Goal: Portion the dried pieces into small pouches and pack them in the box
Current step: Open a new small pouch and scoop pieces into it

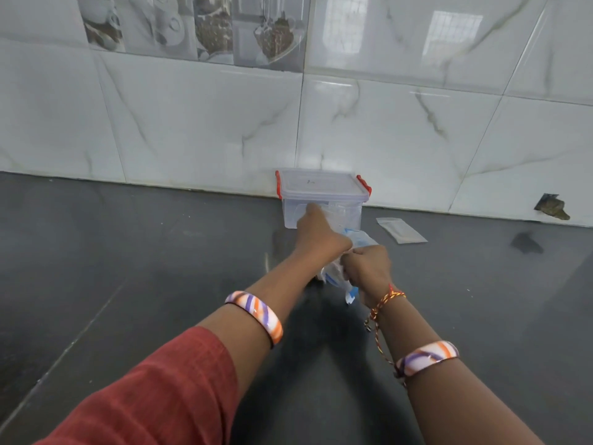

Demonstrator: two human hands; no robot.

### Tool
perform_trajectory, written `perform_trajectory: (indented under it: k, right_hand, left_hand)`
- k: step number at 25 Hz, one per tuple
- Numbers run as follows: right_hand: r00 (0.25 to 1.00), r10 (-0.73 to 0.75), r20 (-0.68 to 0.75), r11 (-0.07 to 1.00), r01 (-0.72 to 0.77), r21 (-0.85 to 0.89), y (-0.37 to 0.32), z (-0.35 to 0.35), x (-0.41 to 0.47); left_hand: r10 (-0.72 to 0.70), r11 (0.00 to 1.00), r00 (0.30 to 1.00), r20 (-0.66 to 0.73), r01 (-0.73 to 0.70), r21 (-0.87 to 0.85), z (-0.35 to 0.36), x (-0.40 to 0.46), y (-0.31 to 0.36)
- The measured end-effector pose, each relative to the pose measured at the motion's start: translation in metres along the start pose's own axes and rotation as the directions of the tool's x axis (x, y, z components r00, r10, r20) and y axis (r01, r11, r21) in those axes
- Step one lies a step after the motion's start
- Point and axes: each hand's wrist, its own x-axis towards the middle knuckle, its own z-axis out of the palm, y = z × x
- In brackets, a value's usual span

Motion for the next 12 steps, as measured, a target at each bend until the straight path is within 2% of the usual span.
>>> perform_trajectory:
  k: [2,5,12]
  right_hand:
    - [1.000,0.025,0.017,0.996,-0.027,0.082,0.001,0.002,0.001]
    - [1.000,-0.017,0.019,0.994,0.015,0.113,-0.004,0.003,-0.001]
    - [0.994,-0.006,0.109,0.975,-0.018,0.221,-0.002,-0.025,-0.004]
  left_hand:
    - [0.007,1.000,0.996,-0.091,-0.007,-0.001,-0.009,0.000,-0.007]
    - [-0.013,1.000,0.978,-0.206,0.011,-0.009,-0.022,-0.003,-0.015]
    - [-0.016,1.000,0.947,-0.320,0.024,0.020,-0.017,-0.020,-0.026]
